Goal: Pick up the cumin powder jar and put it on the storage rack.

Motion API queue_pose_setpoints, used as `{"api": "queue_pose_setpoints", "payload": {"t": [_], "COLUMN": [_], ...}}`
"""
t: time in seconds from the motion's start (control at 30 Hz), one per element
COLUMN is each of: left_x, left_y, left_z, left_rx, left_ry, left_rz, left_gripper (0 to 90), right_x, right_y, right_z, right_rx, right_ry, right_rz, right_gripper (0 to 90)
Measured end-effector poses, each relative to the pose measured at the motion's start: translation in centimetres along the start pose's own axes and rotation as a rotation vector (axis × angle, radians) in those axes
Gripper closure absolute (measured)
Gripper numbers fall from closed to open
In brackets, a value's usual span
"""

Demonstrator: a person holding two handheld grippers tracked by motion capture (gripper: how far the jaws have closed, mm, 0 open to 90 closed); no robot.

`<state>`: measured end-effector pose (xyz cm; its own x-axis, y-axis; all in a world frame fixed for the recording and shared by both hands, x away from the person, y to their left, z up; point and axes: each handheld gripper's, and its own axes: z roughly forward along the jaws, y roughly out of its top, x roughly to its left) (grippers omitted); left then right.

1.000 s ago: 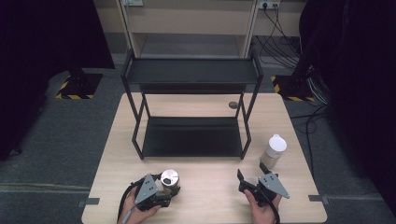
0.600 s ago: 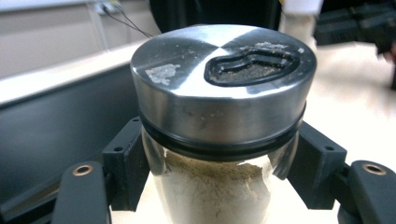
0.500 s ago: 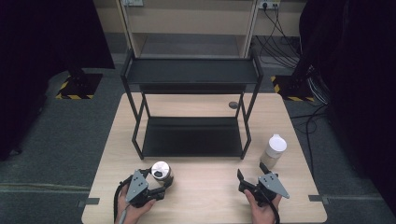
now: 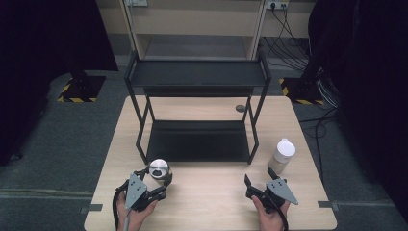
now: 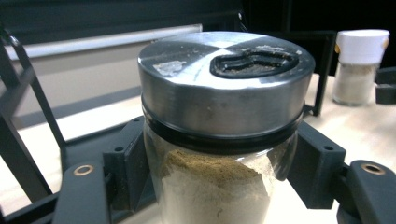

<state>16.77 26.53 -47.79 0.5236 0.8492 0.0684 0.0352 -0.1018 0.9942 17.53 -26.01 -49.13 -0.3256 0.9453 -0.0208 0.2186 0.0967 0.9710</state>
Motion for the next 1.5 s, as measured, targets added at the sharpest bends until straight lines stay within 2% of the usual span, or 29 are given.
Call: {"api": "queue_pose_setpoints", "payload": {"t": [0.07,0.17,0.53,0.7,1.0,1.5], "left_x": [-0.4,-0.5,-1.8,-2.1,-2.1,-1.9], "left_y": [0.4,0.8,2.0,2.6,4.3,7.0], "left_z": [0.3,0.6,1.8,2.1,2.9,4.2], "left_rx": [-0.013,-0.027,-0.026,-0.056,-0.091,-0.113], "left_ry": [0.025,0.032,0.123,0.154,0.182,0.211], "left_rz": [0.003,-0.007,0.017,0.030,0.030,0.031], "left_gripper": [30.9,30.8,30.9,30.9,30.9,30.9], "right_x": [0.0,0.0,0.0,0.0,0.0,-0.1], "right_y": [0.0,0.0,0.1,0.1,0.1,0.1], "right_z": [0.0,0.0,0.0,0.0,0.0,0.1], "right_rx": [0.000,-0.001,0.003,0.004,0.004,0.005], "right_ry": [0.000,0.000,0.001,0.001,0.002,0.006], "right_rz": [0.000,-0.001,-0.003,-0.005,-0.003,-0.002], "right_gripper": [10.7,10.7,10.7,10.7,10.7,10.7]}}
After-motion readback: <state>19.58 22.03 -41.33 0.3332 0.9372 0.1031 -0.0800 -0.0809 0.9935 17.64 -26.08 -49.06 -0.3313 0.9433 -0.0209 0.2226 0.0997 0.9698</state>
